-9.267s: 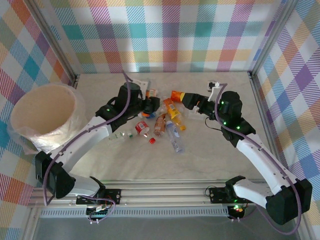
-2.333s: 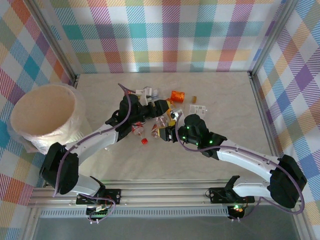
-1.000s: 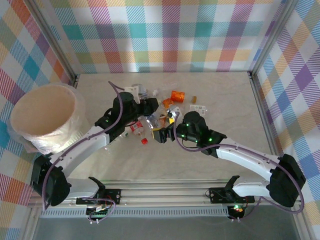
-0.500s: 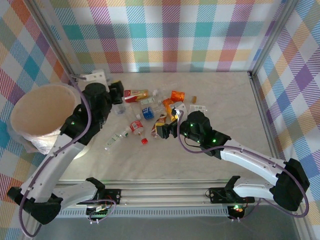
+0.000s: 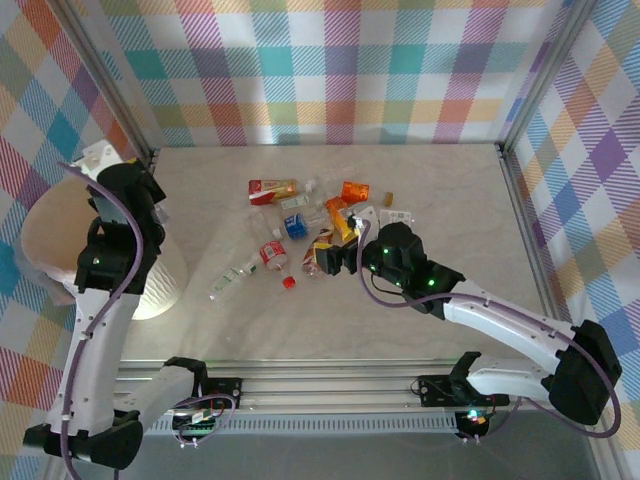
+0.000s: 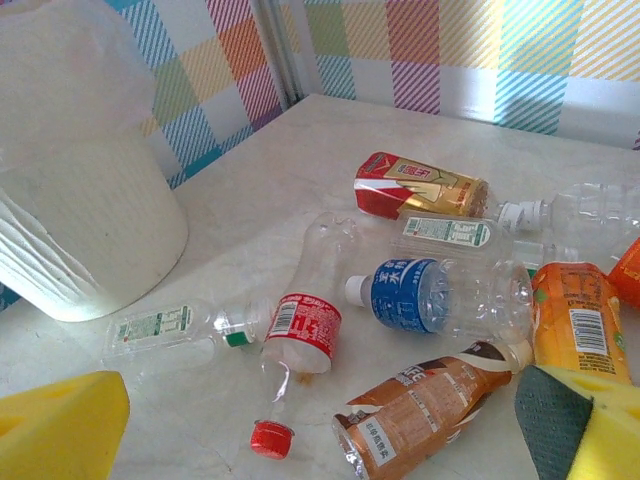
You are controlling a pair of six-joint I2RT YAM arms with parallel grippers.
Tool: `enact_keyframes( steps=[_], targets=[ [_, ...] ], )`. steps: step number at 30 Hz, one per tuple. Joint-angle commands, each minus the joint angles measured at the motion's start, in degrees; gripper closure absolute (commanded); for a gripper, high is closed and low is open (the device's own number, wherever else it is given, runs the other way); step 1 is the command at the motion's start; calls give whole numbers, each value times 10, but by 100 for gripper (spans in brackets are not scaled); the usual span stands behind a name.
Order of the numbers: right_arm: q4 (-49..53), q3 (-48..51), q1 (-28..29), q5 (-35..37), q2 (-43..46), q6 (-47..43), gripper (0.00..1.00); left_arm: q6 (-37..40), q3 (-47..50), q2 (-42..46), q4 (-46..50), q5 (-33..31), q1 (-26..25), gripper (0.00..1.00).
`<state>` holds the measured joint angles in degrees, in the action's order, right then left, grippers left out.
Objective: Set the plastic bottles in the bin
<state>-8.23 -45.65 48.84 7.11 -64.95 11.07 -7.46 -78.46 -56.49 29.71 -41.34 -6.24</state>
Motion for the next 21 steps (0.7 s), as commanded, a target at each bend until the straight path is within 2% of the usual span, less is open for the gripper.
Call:
enact_keyframes(
  steps=[1, 5, 9, 13, 15, 21],
  targets=[
    [1, 8, -1, 12, 14, -8, 0, -4, -25, -8, 15, 17, 55, 57],
    [6, 10, 0, 13, 18, -9, 0, -28, -42, -35, 36, 68, 138, 57],
    [9, 14, -1, 17, 23, -10, 0, -81, -41, -67, 45, 203, 250, 57],
    [19, 16, 0, 21, 28, -11, 0, -134, -42, -106, 48, 290, 314, 57],
    [22, 20, -1, 25, 33, -11, 0, -151, -43, -127, 51, 291, 326, 57],
    [26, 28, -1, 32, 41, -10, 1, -211, -36, -166, 42, 226, 329, 53]
  ],
)
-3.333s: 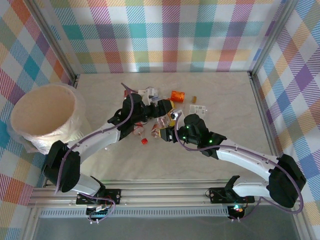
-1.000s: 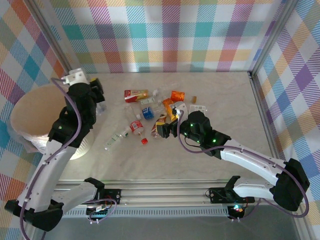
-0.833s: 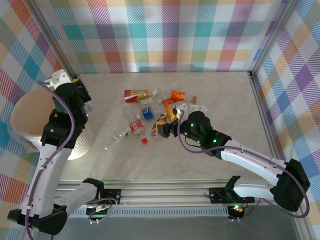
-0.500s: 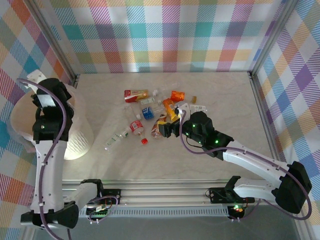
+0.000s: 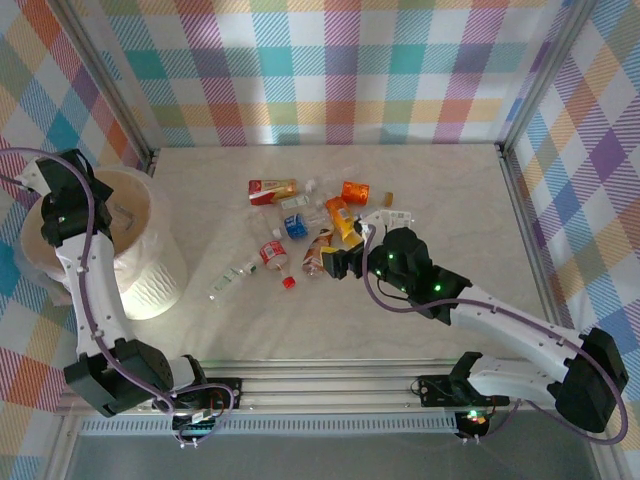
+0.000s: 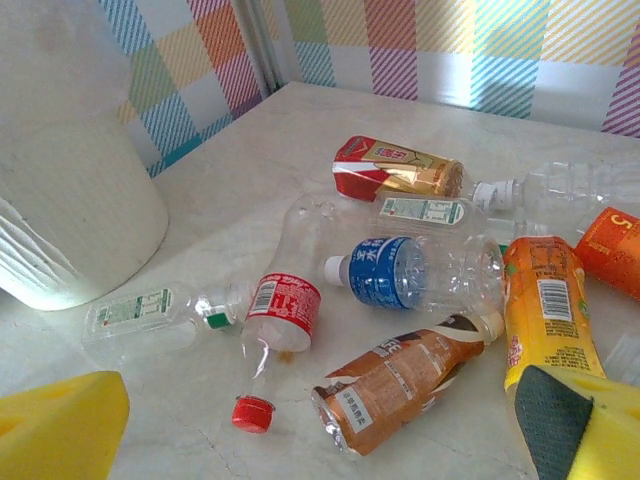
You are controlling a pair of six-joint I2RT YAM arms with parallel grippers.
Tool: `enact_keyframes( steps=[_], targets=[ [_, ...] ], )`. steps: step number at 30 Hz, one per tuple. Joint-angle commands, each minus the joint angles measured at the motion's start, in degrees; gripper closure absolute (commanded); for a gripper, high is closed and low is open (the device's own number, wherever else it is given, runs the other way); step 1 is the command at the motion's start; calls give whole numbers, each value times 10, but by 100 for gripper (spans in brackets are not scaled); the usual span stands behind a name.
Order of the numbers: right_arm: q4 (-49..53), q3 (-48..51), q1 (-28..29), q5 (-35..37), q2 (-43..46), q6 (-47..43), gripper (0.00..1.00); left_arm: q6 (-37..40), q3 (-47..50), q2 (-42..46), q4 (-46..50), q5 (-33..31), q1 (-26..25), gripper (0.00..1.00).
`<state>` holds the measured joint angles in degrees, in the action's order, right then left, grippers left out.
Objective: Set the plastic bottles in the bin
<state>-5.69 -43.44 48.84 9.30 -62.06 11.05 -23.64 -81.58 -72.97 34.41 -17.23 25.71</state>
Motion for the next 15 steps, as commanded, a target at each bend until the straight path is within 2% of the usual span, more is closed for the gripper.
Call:
enact_keyframes(
  steps=[1, 10, 15],
  targets=[
    [2, 5, 0, 11, 13, -9, 0, -61, 2, -5, -15, -24, 10, 53],
    [-4, 3, 0, 7, 5, -9, 0, -147, 39, -26, -75, -67, 9, 52],
    [-3, 4, -1, 7, 3, -8, 0, -180, 51, -36, -75, -104, 9, 47]
  ],
)
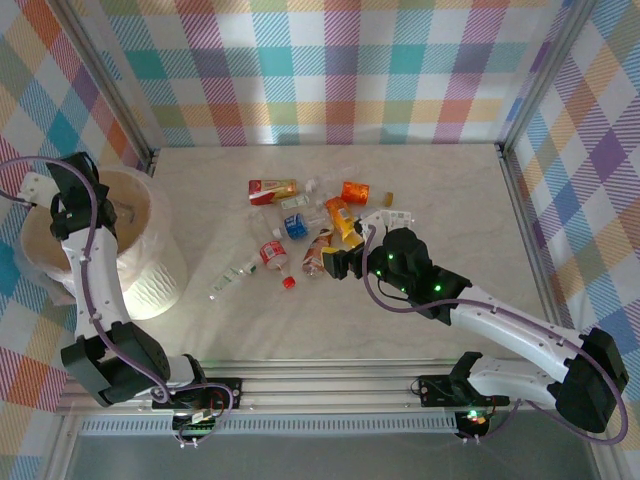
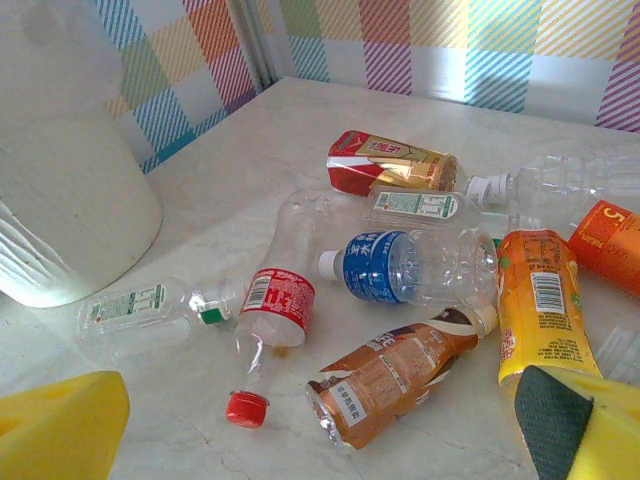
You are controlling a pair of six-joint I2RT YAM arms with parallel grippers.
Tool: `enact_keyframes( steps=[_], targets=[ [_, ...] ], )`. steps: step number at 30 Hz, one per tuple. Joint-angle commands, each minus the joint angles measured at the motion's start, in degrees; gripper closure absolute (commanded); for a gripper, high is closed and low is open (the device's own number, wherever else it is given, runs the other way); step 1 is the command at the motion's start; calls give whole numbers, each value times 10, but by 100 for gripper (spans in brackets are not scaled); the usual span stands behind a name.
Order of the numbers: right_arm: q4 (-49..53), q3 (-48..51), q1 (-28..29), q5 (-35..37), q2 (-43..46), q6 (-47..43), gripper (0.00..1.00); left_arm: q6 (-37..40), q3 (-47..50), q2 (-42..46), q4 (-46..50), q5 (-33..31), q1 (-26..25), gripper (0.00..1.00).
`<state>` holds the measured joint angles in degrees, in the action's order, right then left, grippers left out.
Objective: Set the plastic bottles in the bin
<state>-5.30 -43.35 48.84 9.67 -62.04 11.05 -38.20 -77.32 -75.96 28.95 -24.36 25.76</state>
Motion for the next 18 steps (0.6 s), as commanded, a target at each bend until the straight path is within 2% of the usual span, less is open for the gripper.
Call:
enact_keyframes(
  steps=[1, 9, 18],
  targets=[
    [-6, 4, -1, 3, 3, -9, 0, -40, 8, -9, -21, -32, 9, 45],
    [-5, 4, 0, 7, 3, -11, 0, -65, -34, -28, 41, -22, 8, 17],
    [-13, -1, -1, 0, -7, -11, 0, -39, -26, 32, 37, 13, -5, 0]
  ],
)
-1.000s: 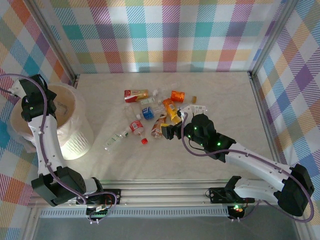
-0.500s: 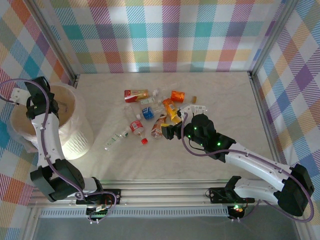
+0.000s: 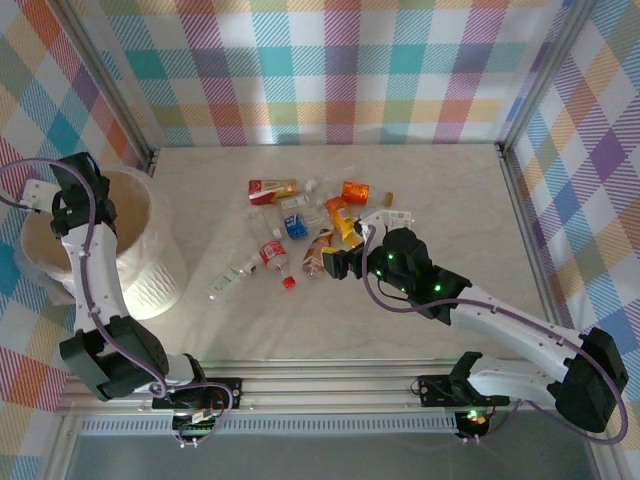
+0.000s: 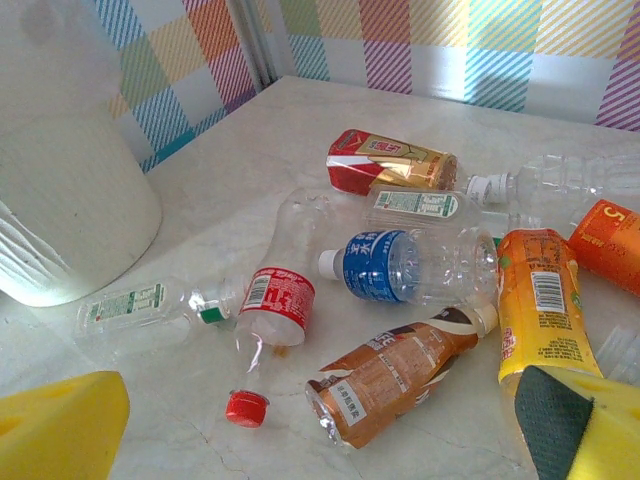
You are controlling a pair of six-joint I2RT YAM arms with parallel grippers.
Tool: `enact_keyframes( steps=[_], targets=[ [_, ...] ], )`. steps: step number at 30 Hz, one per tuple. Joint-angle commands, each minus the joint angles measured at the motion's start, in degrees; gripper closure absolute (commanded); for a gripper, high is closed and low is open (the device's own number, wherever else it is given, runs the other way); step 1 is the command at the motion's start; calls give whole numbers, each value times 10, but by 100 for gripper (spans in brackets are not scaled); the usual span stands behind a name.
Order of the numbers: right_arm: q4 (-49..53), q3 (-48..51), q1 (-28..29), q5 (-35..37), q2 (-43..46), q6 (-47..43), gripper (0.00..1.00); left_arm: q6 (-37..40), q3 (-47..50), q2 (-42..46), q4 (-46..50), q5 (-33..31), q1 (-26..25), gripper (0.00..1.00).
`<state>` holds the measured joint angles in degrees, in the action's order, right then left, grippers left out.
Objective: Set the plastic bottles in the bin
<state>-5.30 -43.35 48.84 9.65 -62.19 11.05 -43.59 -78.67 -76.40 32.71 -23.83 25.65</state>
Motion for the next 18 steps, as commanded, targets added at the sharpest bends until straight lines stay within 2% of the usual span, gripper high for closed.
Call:
enact_keyframes(
  steps=[1, 7, 14, 18],
  targets=[
    [-13, -2, -1, -1, -8, -12, 0, 22, -13, 42, -2, 4, -7, 0],
    [-16, -5, -1, -9, -13, -10, 0, 41, -42, 71, 3, 2, -27, 0],
    [-17, 1, 0, -3, -12, -2, 0, 74, -62, 98, -11, 23, -88, 0],
    [-23, 11, 0, 4, -10, 11, 0, 97, -76, 93, -14, 36, -163, 0]
  ],
)
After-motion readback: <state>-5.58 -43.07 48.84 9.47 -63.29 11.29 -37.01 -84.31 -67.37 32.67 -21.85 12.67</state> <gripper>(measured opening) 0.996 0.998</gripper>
